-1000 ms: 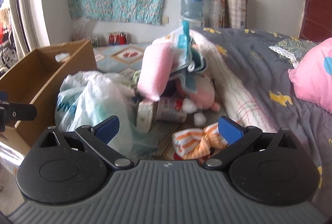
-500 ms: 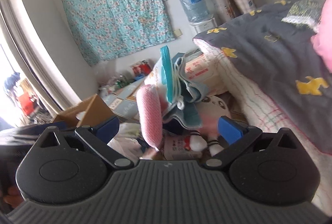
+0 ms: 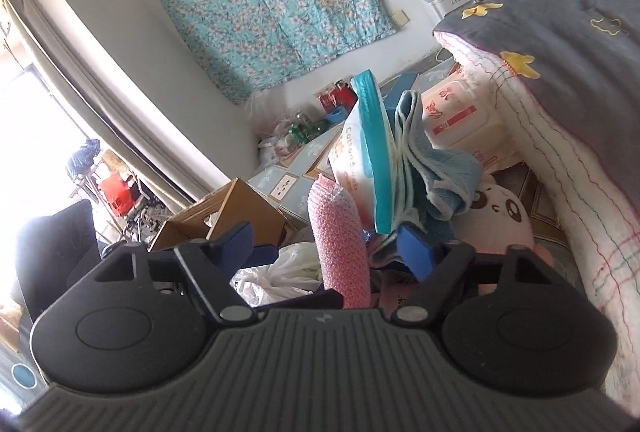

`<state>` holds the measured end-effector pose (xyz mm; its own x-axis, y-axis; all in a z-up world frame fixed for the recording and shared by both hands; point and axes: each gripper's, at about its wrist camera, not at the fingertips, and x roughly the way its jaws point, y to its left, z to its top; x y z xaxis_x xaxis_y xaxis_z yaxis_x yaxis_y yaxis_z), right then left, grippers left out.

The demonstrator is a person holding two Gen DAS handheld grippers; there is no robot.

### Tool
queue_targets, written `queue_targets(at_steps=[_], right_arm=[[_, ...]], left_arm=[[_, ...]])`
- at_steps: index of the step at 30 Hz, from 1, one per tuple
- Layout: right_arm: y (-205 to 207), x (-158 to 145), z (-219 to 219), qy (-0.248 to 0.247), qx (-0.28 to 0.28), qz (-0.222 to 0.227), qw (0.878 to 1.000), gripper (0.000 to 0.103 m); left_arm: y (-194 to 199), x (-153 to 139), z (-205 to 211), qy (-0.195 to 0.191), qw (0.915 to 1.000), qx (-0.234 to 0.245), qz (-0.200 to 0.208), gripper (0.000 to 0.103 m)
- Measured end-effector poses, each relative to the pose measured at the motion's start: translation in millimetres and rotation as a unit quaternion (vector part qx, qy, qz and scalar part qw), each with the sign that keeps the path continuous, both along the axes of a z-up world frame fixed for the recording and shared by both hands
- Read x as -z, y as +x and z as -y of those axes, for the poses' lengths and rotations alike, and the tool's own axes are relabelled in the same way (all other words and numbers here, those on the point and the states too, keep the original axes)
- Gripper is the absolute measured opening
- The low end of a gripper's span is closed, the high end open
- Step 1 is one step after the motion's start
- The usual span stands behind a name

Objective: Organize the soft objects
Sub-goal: 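Grasp the pink knitted pad with the right gripper and lift it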

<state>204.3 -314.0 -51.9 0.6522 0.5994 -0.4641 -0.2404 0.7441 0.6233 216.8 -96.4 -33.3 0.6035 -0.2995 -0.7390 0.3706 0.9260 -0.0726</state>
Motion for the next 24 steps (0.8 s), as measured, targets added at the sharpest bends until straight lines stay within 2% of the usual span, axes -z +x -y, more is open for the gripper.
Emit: queue_targets(at_steps=[5, 8, 10, 12, 17, 19, 20, 24], right_arm=[[12.9, 2.9, -10.8, -0.022, -0.008, -0.011, 1.0, 0.054], [16.4, 6.6, -15.3, -0.028, -0.007, -0.02, 0.999, 0.045], [18.5, 10.0, -13.8, -0.024, -0.003, -0.028, 0.999, 0.034], [16.7, 12.4, -10.6, -0.011, 0.0, -0.033, 0.999, 0.03], [14.9, 20.3, 18.8, 0.05, 0.001, -0.054, 0.997, 0.027], [15.9, 23.6, 34.4, 0.077, 0.0, -0.068, 0.995, 0.027], [16.9, 27.2, 42.9, 0.091, 0.003, -0.078, 0.993, 0.027], [19.8, 46.7, 61.4, 0.14, 0.004, -0.114, 0.983, 0.027]], left_arm=[[8.8, 5.6, 5.5, -0.005, 1.0, 0.003, -0.004, 0.096], [13.2, 9.1, 11.7, -0.01, 0.9999, 0.01, -0.007, 0.087], [12.7, 9.9, 14.7, -0.017, 0.9997, 0.015, -0.008, 0.085], [10.0, 9.1, 16.0, -0.023, 0.9995, 0.02, -0.002, 0.084], [-1.4, -1.8, 14.1, -0.04, 0.9986, 0.033, 0.009, 0.085], [-4.9, -6.2, 14.2, -0.04, 0.9986, 0.033, 0.014, 0.094], [-5.0, -6.9, 14.3, -0.04, 0.9986, 0.03, 0.014, 0.096], [7.2, -1.0, 19.8, -0.038, 0.999, 0.021, -0.012, 0.097]])
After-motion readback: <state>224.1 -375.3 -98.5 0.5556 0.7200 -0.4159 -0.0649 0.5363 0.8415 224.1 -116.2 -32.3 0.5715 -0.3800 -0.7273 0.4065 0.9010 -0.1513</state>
